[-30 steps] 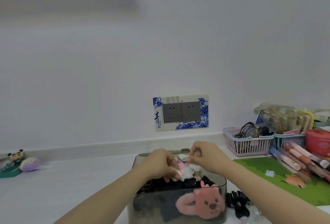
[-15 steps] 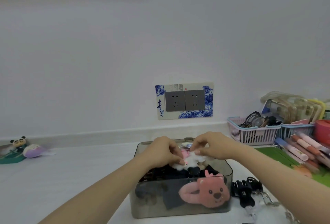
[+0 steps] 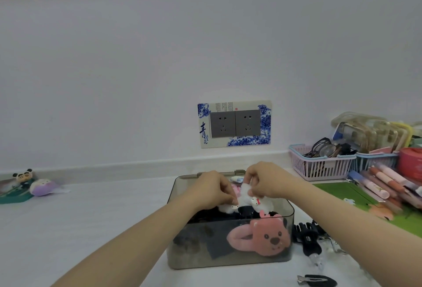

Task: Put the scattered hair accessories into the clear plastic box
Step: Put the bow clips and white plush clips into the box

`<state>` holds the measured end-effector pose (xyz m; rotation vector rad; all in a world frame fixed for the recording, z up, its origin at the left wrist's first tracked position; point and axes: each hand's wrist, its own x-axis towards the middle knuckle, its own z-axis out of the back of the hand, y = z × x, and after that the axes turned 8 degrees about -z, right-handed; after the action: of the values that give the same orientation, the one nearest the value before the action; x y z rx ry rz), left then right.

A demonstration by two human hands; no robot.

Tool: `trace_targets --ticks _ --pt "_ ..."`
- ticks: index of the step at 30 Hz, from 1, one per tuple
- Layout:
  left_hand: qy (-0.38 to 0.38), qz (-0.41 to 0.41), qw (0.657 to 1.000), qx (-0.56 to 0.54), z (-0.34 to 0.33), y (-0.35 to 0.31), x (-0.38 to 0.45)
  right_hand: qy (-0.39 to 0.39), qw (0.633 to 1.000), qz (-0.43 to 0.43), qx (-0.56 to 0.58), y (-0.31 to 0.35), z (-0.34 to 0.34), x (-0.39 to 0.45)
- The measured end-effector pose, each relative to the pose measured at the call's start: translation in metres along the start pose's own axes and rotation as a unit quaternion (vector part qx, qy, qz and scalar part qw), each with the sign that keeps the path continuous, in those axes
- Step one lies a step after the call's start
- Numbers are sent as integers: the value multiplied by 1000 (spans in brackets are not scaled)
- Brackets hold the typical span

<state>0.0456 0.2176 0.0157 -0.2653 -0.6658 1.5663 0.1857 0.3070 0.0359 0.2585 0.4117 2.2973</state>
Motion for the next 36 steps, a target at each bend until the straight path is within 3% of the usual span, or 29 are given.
trace_targets --ticks 13,18,25,36 --pt "-11 -8 1000 -6 -1 1 -1 10 994 61 -86 -1 8 0" --pt "0 -10 1000 -6 -1 1 -3 55 984 87 -148 -7 1 -1" --pt "-23 -6 1000 -14 6 -2 -7 46 993 70 -83 -10 12 -8" --pt "-105 -74 992 5 10 -47 -54 -54 995 77 19 -17 30 -73"
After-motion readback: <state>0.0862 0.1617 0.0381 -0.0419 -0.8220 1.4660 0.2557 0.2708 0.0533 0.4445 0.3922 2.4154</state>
